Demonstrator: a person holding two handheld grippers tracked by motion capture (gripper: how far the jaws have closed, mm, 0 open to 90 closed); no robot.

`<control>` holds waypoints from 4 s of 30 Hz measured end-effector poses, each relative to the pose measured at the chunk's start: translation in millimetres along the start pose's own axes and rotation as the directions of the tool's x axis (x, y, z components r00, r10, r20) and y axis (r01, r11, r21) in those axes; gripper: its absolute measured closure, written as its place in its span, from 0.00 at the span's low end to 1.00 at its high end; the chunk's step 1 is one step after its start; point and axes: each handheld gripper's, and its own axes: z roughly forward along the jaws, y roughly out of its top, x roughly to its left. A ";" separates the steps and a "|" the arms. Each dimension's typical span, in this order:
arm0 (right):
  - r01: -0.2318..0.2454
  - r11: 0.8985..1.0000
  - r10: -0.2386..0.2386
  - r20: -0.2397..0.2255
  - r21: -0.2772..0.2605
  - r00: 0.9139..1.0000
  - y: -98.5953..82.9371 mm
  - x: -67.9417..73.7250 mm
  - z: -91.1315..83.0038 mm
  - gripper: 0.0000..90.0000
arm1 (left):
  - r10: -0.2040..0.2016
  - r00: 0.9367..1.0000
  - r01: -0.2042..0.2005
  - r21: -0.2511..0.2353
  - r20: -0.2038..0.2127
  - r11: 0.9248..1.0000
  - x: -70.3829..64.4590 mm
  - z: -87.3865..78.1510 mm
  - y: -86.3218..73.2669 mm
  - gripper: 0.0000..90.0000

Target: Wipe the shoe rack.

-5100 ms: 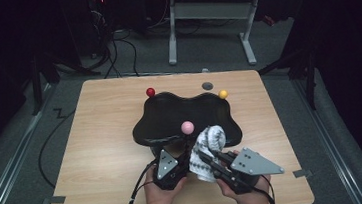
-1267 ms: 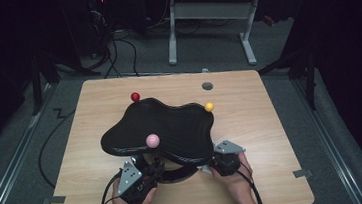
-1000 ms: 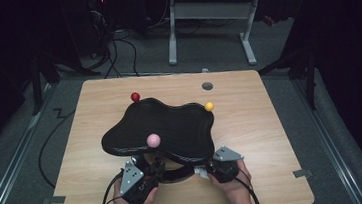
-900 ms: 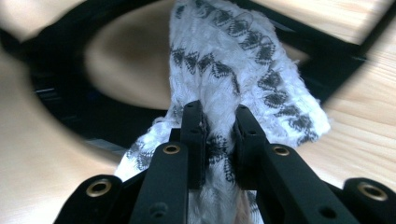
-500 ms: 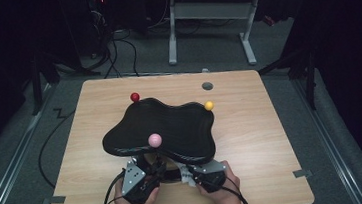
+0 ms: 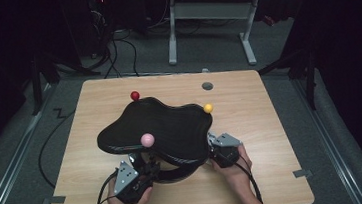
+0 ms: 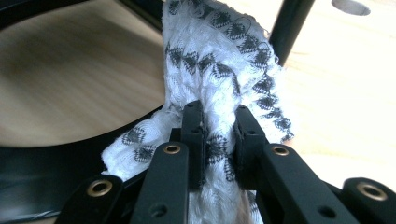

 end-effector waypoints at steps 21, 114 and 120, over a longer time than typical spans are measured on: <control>-0.013 1.000 0.014 0.045 -0.008 0.999 13.0 -10.3 13.4 0.87 | -0.011 1.000 0.011 -0.008 -0.004 1.000 7.7 -3.8 -0.9 0.84; 0.070 0.997 -0.070 -0.002 0.015 0.998 -16.6 79.3 -34.3 0.87 | 0.105 0.991 -0.107 -0.018 -0.084 0.994 -34.2 13.0 13.7 0.85; 0.151 0.989 -0.150 -0.123 -0.003 0.981 -4.6 119.1 -32.9 0.86 | 0.110 0.990 -0.112 -0.015 -0.086 0.994 -38.4 14.4 13.3 0.85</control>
